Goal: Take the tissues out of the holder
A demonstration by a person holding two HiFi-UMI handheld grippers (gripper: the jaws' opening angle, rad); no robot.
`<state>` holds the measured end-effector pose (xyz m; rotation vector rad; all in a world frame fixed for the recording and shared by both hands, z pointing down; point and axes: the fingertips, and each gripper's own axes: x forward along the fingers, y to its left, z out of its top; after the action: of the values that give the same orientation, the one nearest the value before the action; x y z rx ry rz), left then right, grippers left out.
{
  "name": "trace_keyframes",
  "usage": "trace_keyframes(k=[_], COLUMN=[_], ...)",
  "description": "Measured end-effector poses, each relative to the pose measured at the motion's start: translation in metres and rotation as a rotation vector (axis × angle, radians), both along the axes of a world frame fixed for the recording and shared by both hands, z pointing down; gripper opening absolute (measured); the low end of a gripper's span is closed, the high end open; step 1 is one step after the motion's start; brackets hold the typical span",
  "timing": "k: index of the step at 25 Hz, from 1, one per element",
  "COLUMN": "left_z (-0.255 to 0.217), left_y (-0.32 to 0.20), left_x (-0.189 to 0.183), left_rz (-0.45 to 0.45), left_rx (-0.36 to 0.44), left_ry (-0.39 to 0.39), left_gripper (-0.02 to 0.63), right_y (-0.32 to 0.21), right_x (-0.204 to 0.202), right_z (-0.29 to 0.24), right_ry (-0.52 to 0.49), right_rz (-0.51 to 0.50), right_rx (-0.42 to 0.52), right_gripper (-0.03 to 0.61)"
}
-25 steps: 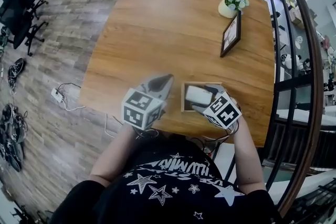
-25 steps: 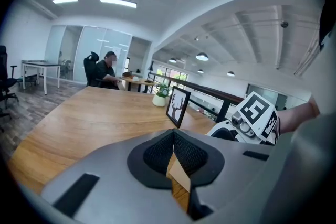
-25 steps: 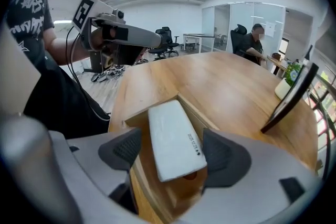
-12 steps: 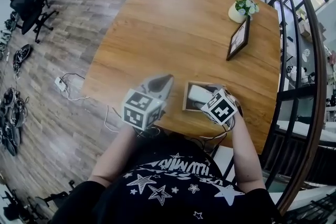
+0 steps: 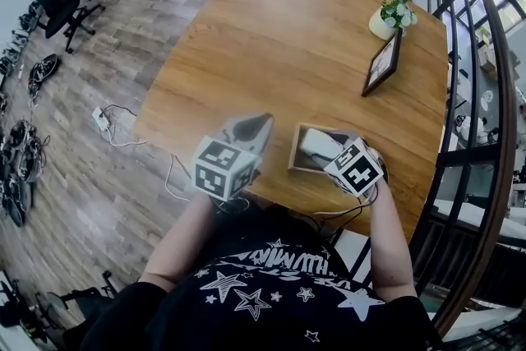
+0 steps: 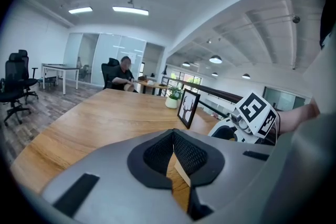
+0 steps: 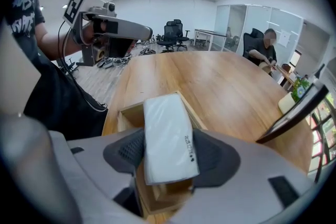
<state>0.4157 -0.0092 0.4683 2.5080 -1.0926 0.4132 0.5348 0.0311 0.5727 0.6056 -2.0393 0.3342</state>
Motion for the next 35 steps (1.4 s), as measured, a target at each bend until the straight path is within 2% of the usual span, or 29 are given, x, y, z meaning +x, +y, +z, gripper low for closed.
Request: trace_keyframes(k=[5,11,14,19,22,25,30,35], left_z=[-0.005,-0.01,-0.009,-0.008,-0.004,0.0,0.0,0.006], left_y=[-0.005,-0.014,-0.022,-0.033,-0.037,-0.04,-0.057,-0.069], left_x=[0.002,-0.005,-0.011,-0.019,-0.023,-0.036,-0.068,-0.108], left_rz=[0.016,0.08,0.097,0.147,0.195,0.237,0.272,0.308], left_rx=[0.014,0.036,0.036,0.039,0.039,0.038,0.038,0.028], left_ry=[0.008,0.007,0.017,0.039,0.042,0.038,0.039,0.047], left_gripper=[0.014,0.014,0.014,0.014,0.014,0.014,0.014,0.014], right_y=[-0.001,-0.003,-0.005,-0.018,-0.025,-0.025,-0.039,-0.053], right_x=[-0.005,-0.007,-0.004,-0.005,-0.01,-0.027,-0.059,-0.094], right_z=[-0.019,-0.044,-0.06,-0.089,-0.095,-0.093,-0.097,-0.101], right_ry=[-0.025,-0.07,-0.105,-0.234,-0.254,-0.24,-0.29,-0.246], right_rz=[-0.009,0.075,0.143,0.303,0.36,0.393,0.464,0.512], right_rx=[0.038,0.075,0.106,0.171,0.225,0.252,0.276,0.326], right_gripper=[0.273,0.275,0.273,0.273,0.273,0.273,0.273,0.273])
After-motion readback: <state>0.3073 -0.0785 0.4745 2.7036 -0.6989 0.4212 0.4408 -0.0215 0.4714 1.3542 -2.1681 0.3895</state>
